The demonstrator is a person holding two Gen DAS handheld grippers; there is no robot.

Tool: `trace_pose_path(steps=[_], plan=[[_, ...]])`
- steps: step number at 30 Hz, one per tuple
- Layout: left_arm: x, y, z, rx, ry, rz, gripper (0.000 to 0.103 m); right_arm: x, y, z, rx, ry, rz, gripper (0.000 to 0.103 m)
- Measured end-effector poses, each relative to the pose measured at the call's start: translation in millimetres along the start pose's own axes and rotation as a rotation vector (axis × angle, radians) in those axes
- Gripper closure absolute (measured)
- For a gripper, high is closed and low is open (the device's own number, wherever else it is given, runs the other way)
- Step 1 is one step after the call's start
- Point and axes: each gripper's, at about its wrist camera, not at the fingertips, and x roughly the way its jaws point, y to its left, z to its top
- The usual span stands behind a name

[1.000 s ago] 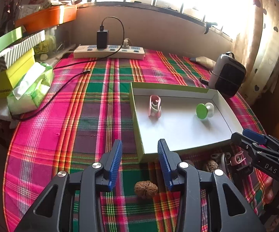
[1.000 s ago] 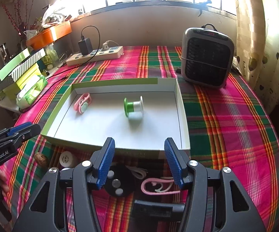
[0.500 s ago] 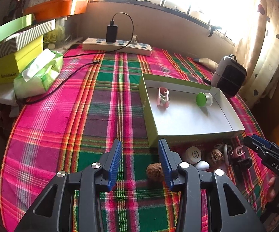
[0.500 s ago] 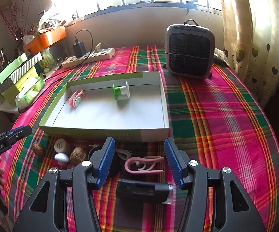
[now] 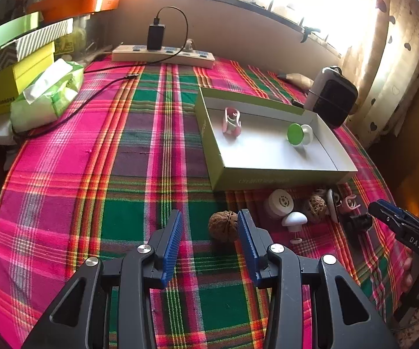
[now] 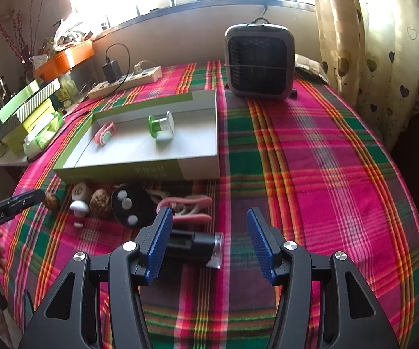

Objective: Organize objects
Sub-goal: 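Withdraw both open tools from the box back toward the remaining objects, then move right tool to the black flashlight while left tool approaches the walnut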

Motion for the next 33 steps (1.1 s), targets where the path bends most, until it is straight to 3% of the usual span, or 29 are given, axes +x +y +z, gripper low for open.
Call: trace_pose_path(steps=[7, 17, 33], plan=[[4, -4, -2, 0.005, 0.017, -0.008, 0.065, 4, 5, -4, -0.010, 0.017, 0.091, 0.049], [10, -8, -5, 0.011, 0.038, -0.017, 0.065, 13, 3, -7, -0.023, 0.039, 0.101, 0.048], [14, -5, -6, 0.002, 0.048, -0.014, 0.065, 4, 29, -26, -0.136, 0.098, 0.191, 0.048]])
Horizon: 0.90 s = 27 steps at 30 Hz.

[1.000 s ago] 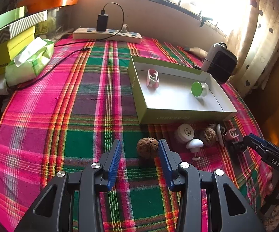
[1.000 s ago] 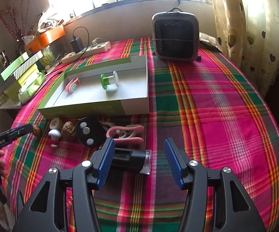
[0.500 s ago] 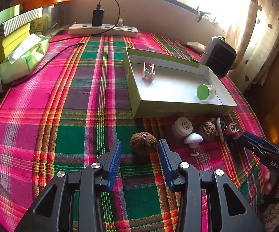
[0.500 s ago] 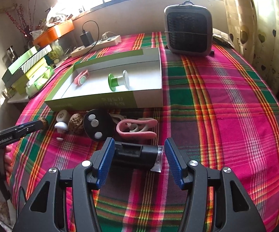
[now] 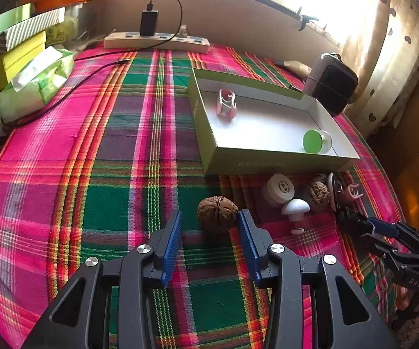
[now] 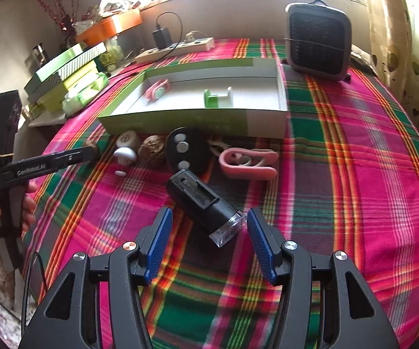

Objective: Organize objects
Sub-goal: 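Move right tool to the black flashlight while left tool approaches the walnut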

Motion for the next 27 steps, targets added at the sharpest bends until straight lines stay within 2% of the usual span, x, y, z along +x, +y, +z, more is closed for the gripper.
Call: trace_pose_path(steps=[6, 10, 19, 27], plan=[[-1, 1, -1, -0.003, 0.000, 0.002, 0.065, 0, 12, -1, -0.055, 0.001, 0.040, 0.048], [0, 1, 0, 0.002, 0.004, 0.012, 0.065, 9, 14, 1, -0.082, 0.013, -0.019, 0.048], [4, -2, 4, 0.024, 0.011, 0.042, 0.065, 22, 26, 9, -0.202, 0.028, -0.037, 0.048], [9, -3, 7, 0.022, 0.003, 0.069, 0.065, 26, 30, 11, -0.228, 0.018, -0.049, 0.048]])
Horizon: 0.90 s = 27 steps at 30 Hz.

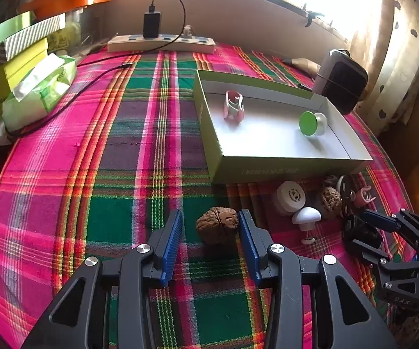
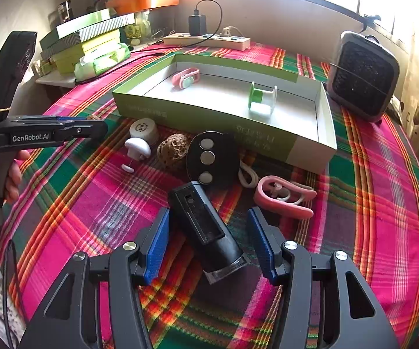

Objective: Organize objects
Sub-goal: 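Move right tool to the black flashlight while left tool approaches the walnut, then close right tool on the black flashlight while left tool closes on the walnut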

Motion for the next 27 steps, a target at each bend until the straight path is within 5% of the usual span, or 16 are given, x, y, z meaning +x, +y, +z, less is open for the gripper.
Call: trace_pose_path(steps=[10, 14, 20, 27], plan=[[3.0, -5.3, 0.8, 0.015, -0.008, 0.047, 0.066, 0.0, 0.5, 0.3, 0.008, -0.005, -0.007, 0.049], [3.2, -4.3, 0.3, 0.012, -0.014, 0.071, 0.077, -0.7, 0.7, 0.2, 0.012, -0.010, 0.000, 0.059], [2.3, -2.4, -0.1, 0.007, -0.017, 0.065, 0.077, -1.4, 4.8, 0.2, 0.005, -0.016, 0.022, 0.074], [2.5, -3.3, -0.6, 0.006, -0.015, 0.065, 0.077, -0.9, 6.4, 0.9, 0.003, -0.016, 0.020, 0.074]])
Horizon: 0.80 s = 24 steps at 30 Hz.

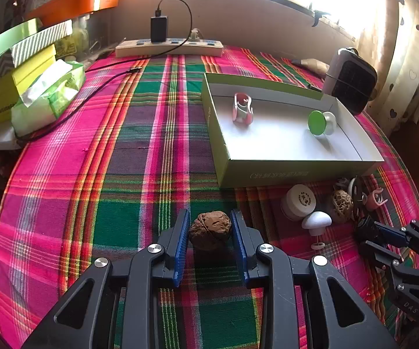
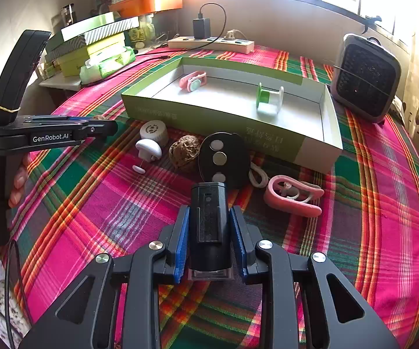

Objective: Organize objects
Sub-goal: 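Close right tool on the black flashlight while left tool closes on the walnut, then lift and carry the flashlight in right tool toward the box while left tool carries the walnut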

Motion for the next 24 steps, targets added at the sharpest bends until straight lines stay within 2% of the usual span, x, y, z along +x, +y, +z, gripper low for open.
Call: trace_pose_path(steps=[24], plan=[[-3.6, 1.3, 0.0, 0.006, -0.005, -0.001, 0.077, -3.6, -3.6, 0.8, 0.036, -0.004, 0.016, 0.074]])
